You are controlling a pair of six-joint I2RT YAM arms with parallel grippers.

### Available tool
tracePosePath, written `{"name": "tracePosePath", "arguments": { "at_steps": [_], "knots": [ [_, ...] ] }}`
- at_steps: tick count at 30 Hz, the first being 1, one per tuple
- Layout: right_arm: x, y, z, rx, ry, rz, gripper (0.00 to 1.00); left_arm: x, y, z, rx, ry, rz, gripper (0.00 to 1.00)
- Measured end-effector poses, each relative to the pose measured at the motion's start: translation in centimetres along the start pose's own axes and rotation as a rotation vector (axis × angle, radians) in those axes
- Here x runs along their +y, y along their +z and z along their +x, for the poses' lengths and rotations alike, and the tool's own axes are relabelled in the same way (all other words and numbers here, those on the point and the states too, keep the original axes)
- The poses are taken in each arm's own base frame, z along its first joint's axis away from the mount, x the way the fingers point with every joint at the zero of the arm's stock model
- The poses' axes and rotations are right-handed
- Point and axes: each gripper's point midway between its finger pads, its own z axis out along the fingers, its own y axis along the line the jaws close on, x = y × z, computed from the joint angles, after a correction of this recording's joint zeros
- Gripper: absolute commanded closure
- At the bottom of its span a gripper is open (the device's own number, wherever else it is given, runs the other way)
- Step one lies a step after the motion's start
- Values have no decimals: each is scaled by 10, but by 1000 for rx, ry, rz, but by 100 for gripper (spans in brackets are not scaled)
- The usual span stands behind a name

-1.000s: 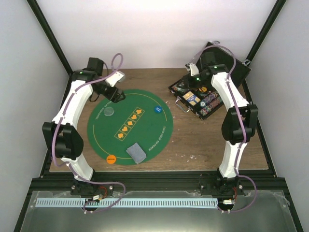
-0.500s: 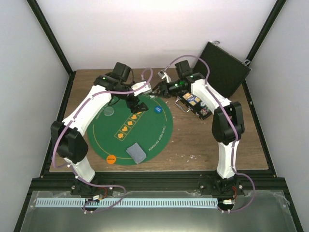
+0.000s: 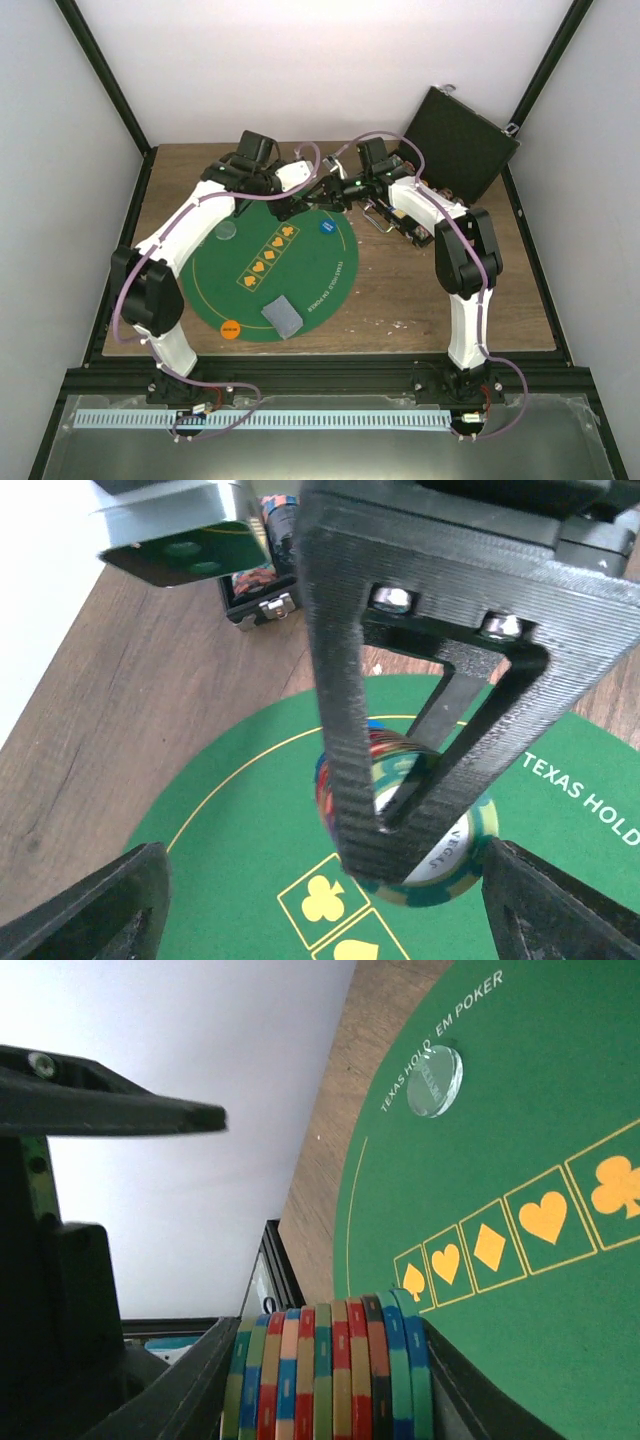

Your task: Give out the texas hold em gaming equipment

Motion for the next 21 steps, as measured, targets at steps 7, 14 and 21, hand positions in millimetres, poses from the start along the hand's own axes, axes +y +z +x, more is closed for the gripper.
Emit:
{"name": "tracePosePath", "arguments": {
  "at_steps": [7, 14, 21],
  "knots": [
    [7, 1, -10, -32, 2, -30, 99, -9, 11, -3, -12, 51, 31, 26],
    [11, 5, -13, -44, 10, -43, 99, -3, 23, -1, -9, 67, 0, 43],
    [14, 6, -14, -48, 11, -53, 99, 0, 29, 0, -6, 89, -22, 50]
  ]
}}
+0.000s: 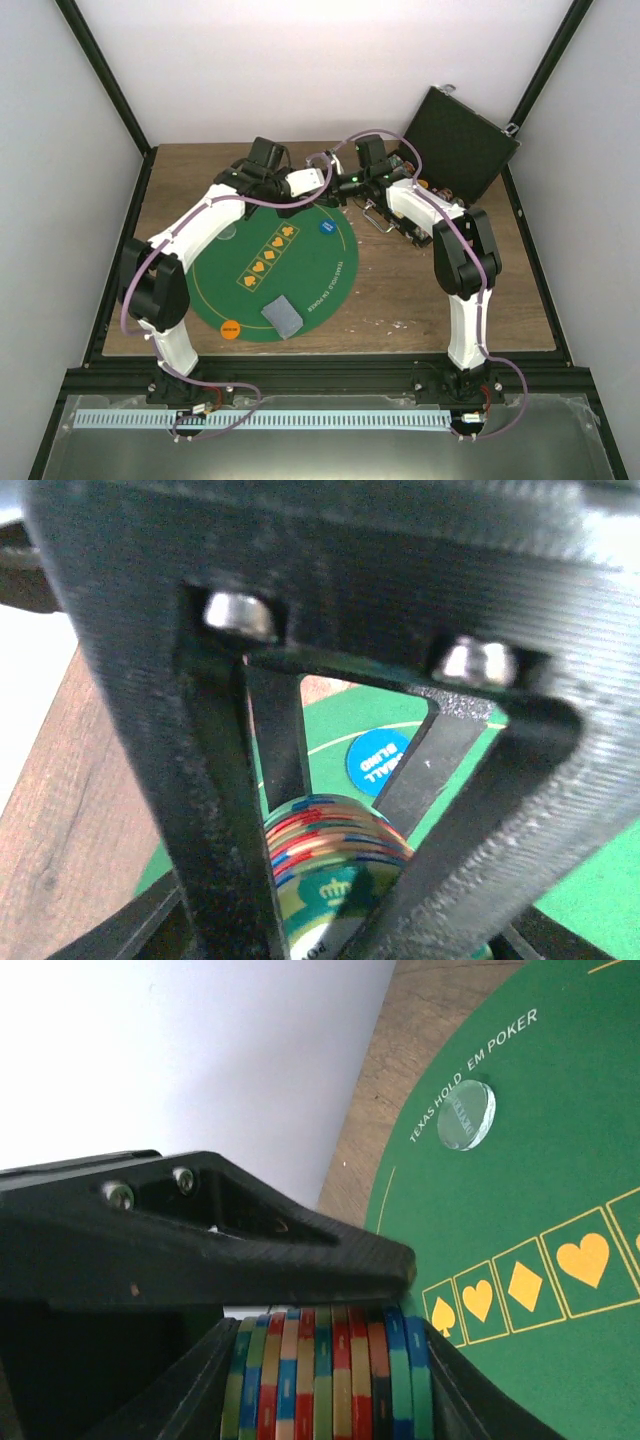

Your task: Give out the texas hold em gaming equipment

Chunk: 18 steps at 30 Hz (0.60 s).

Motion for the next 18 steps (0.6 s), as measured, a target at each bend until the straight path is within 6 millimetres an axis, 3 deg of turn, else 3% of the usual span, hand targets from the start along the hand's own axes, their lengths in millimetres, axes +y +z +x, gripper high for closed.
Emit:
{"name": "tracePosePath", "arguments": {
  "at_steps": [3, 6, 13, 18],
  "knots": [
    [0, 0, -1, -5, 5, 1, 99, -2, 3, 3, 8, 16, 2, 65],
    [0, 0, -2, -10, 28, 4, 99, -1, 3, 2, 12, 31, -8, 98],
    [0, 1, -2, -9, 30, 4, 99, -2, 3, 3, 16, 25, -6, 100],
    [-2, 2, 1, -1, 35, 12, 78, -3, 3, 7, 36, 16, -5, 100]
  ]
}}
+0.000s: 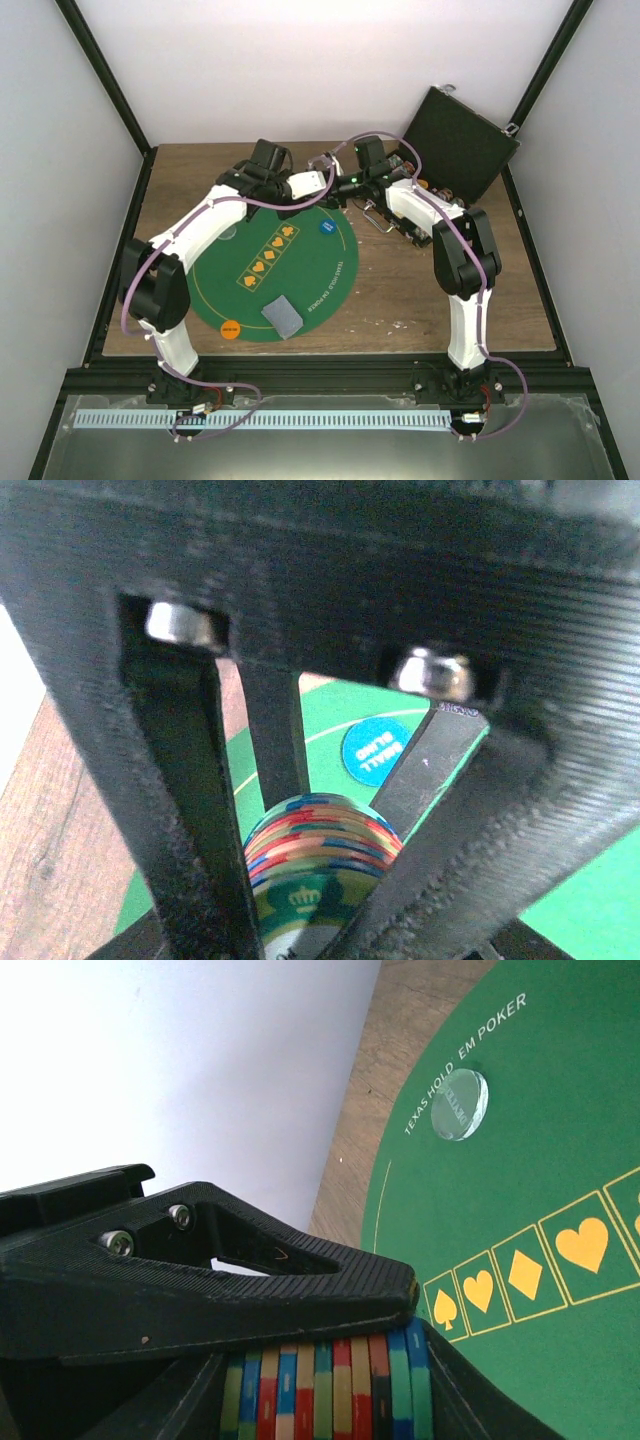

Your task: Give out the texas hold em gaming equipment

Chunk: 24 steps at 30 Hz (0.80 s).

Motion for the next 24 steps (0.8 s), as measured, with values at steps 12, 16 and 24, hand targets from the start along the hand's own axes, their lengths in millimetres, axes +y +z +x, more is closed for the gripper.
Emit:
{"name": "tracePosePath", "arguments": {
  "at_steps": [12, 16, 24],
  "knots": [
    [-22, 13, 26, 64, 32, 3, 40, -26, 13, 34, 79, -52, 62, 100],
    [-43, 19, 42, 93, 64, 16, 33, -41, 20, 56, 126, -100, 97, 100],
    [-77, 26, 59, 129, 100, 42, 30, -71, 29, 117, 273, -223, 151, 100]
  ]
}}
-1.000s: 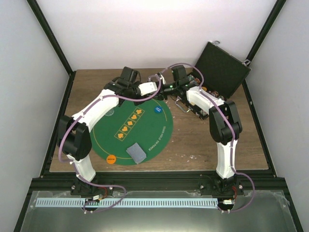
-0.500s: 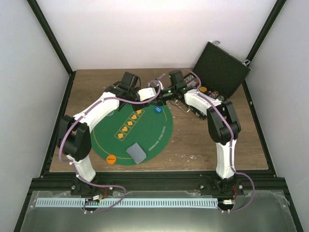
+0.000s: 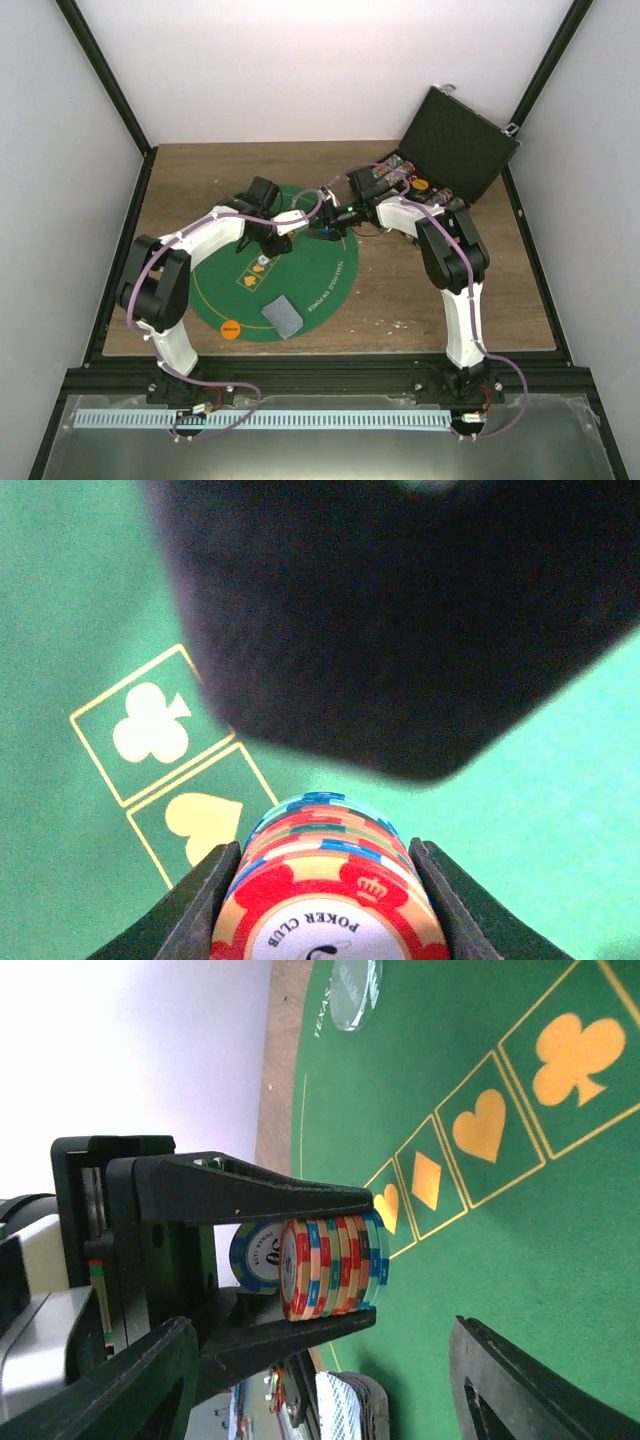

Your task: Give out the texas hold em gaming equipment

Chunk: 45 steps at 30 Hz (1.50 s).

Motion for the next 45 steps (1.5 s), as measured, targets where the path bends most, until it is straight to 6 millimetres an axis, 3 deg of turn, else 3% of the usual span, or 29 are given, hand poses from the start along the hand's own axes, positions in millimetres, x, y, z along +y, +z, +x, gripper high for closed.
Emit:
{"name": "tracePosePath", "arguments": {
  "at_steps": [10, 17, 21, 26, 31, 35, 41, 45],
  "knots": [
    [-18, -4, -2, -23, -22, 93, 30, 15, -3, 40, 55, -163, -25, 100],
    [-22, -11, -11, -46, -72, 167, 30, 27, -34, 68, 58, -295, -67, 100],
    [-24, -15, -12, -62, -107, 233, 30, 28, -57, 104, 72, -392, -100, 100],
    [-20, -10, -19, -68, -203, 336, 30, 11, -75, 168, 150, -542, -99, 100],
    [16, 28, -24, -42, -425, 380, 31, -17, -83, 216, 214, -622, -92, 100],
    [37, 74, -20, 7, -593, 375, 32, -28, -76, 226, 240, -632, -67, 100],
    [21, 131, 4, 107, -751, 405, 32, -18, -71, 226, 218, -619, -103, 100],
    [2, 148, 11, 149, -799, 431, 33, -23, -60, 240, 247, -605, -127, 100]
  ]
}}
